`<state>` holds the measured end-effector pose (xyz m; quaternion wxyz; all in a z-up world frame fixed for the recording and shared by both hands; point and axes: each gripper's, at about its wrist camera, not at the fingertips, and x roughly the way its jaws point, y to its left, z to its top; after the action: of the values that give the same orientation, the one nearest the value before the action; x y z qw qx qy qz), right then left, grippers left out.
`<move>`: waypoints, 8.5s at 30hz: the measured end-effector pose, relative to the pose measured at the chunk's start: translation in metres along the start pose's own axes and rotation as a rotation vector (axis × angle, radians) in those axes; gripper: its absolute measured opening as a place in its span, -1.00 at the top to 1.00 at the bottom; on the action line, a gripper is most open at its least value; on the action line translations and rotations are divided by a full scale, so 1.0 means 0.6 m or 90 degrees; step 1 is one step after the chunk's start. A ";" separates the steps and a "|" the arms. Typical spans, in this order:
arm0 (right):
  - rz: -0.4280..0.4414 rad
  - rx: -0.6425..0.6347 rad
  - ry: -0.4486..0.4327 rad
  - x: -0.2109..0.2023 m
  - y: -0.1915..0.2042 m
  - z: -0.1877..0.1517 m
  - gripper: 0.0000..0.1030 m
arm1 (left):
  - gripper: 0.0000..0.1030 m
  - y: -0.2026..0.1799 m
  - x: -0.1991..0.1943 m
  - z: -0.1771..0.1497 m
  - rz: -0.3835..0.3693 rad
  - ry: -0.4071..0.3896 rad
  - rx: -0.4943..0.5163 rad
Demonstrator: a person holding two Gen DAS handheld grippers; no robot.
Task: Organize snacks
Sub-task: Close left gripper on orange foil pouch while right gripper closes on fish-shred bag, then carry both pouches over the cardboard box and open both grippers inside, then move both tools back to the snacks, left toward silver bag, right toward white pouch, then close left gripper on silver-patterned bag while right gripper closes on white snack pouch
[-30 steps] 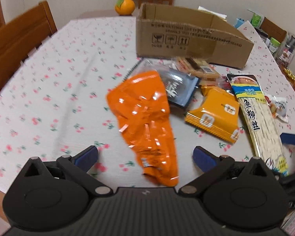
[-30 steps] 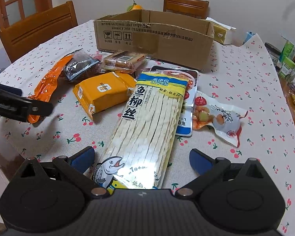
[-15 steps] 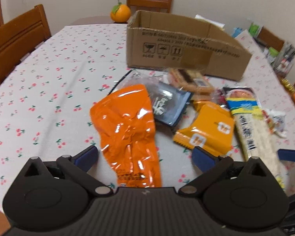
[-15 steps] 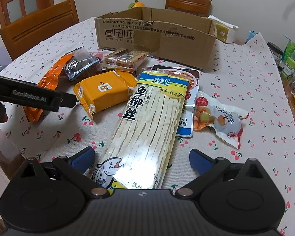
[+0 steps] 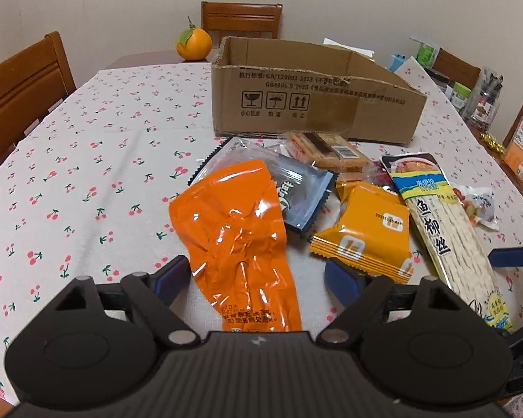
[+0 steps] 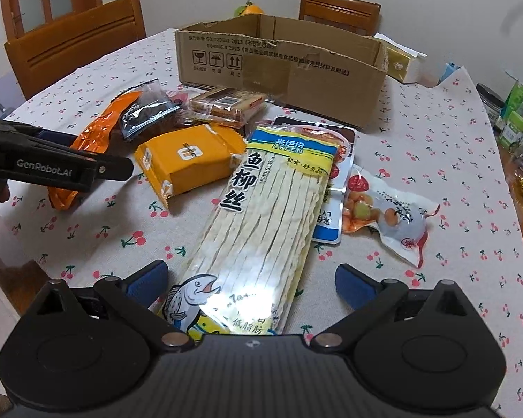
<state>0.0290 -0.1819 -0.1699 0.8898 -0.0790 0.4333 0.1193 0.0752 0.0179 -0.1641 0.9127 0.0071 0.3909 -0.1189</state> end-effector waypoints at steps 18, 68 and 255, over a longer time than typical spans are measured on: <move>-0.056 0.044 0.048 0.016 0.025 0.055 -1.00 | -0.43 0.011 0.000 0.012 0.000 0.015 -0.060; -0.063 0.090 0.055 -0.025 -0.020 0.124 -0.18 | -0.06 0.032 -0.068 0.085 -0.040 0.126 0.109; 0.010 -0.089 0.081 0.039 -0.142 0.075 -0.40 | -0.46 -0.017 0.018 0.055 0.080 0.122 0.059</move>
<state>0.1004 -0.2491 -0.1576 0.8520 -0.1451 0.4798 0.1513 0.1037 0.0024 -0.1478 0.8754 0.0848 0.4695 -0.0783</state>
